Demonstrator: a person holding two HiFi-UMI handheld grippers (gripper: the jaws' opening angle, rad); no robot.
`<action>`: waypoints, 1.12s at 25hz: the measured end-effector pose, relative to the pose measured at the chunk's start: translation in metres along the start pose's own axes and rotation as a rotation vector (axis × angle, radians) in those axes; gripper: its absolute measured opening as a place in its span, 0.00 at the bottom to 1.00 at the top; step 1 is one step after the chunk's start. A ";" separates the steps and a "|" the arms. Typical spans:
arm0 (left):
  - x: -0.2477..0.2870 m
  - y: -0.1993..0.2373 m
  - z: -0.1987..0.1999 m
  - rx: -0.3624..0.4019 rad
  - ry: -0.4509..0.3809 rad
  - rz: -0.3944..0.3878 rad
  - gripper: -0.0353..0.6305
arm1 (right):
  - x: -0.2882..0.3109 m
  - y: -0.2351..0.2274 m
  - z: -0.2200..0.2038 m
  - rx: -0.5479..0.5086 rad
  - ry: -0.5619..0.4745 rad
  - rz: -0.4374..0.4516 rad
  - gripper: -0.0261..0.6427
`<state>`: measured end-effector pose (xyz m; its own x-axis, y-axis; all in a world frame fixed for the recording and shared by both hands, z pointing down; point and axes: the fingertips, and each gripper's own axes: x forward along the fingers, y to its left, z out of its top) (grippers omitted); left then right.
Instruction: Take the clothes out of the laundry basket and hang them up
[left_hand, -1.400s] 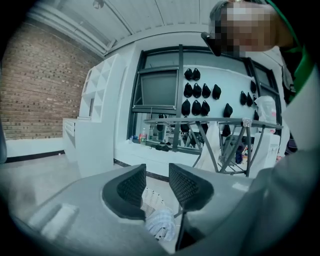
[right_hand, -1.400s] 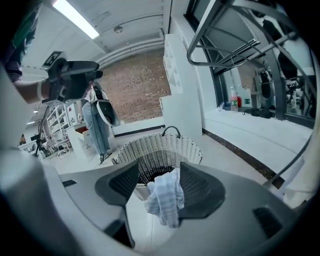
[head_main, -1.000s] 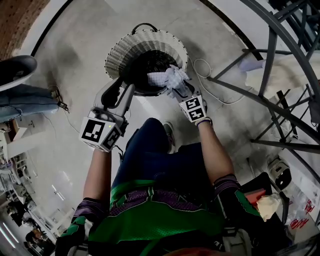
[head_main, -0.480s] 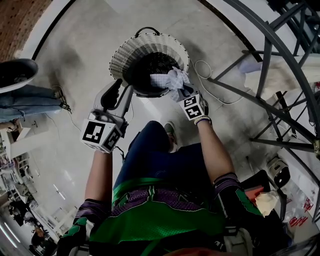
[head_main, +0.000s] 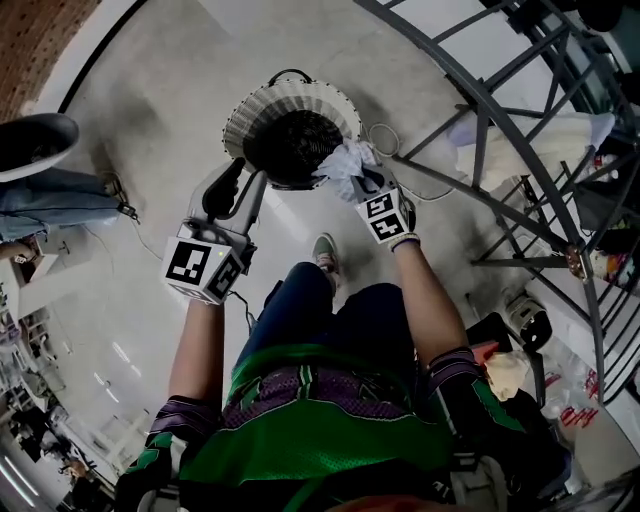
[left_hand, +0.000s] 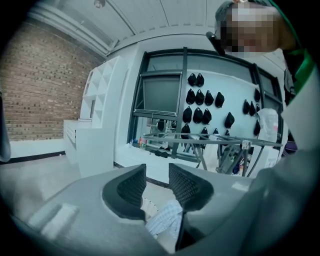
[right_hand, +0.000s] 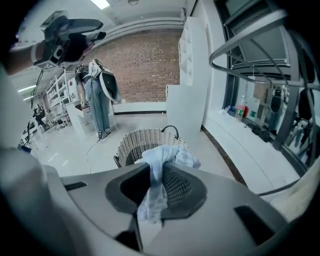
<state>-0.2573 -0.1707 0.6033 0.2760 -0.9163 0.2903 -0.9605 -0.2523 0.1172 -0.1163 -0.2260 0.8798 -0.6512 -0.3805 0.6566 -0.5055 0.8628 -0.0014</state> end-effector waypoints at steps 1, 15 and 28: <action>-0.003 -0.004 0.012 0.002 0.001 -0.010 0.28 | -0.013 -0.001 0.013 -0.003 -0.003 -0.004 0.14; -0.032 -0.036 0.143 0.017 -0.094 -0.063 0.28 | -0.163 0.000 0.144 -0.031 -0.103 -0.060 0.14; -0.045 -0.056 0.213 0.059 -0.205 -0.165 0.28 | -0.290 0.006 0.272 -0.207 -0.290 -0.120 0.14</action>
<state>-0.2238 -0.1813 0.3815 0.4223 -0.9035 0.0723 -0.9050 -0.4158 0.0899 -0.0843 -0.2013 0.4844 -0.7426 -0.5355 0.4022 -0.4821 0.8443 0.2341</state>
